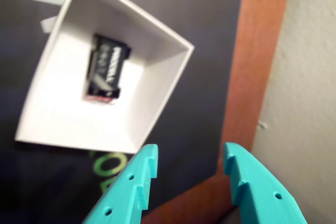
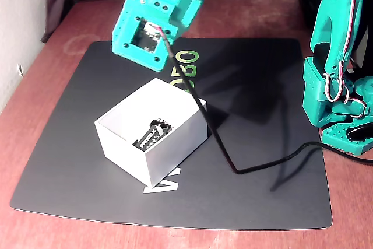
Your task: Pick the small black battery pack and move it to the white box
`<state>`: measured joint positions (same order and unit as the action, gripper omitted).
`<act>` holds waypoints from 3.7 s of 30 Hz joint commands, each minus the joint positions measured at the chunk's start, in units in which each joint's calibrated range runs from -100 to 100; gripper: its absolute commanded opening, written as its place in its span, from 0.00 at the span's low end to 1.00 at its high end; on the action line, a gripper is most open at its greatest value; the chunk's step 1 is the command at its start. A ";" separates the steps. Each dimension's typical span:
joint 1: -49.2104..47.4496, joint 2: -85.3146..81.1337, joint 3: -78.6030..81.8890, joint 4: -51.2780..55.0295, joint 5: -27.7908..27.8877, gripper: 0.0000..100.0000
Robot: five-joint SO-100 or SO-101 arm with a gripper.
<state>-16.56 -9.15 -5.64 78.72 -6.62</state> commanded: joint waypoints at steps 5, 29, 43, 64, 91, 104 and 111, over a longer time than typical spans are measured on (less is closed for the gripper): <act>0.32 -26.75 25.91 -1.68 2.46 0.14; 8.06 -77.61 83.60 -10.18 4.15 0.14; 8.18 -82.17 88.49 -10.09 4.15 0.04; 8.06 -86.29 94.75 -5.62 4.15 0.01; 7.94 -86.38 96.48 -5.89 4.09 0.01; 7.94 -86.38 96.48 -5.89 4.09 0.01; 7.94 -86.38 96.48 -5.89 4.09 0.01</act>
<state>-8.65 -95.51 90.82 72.70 -2.68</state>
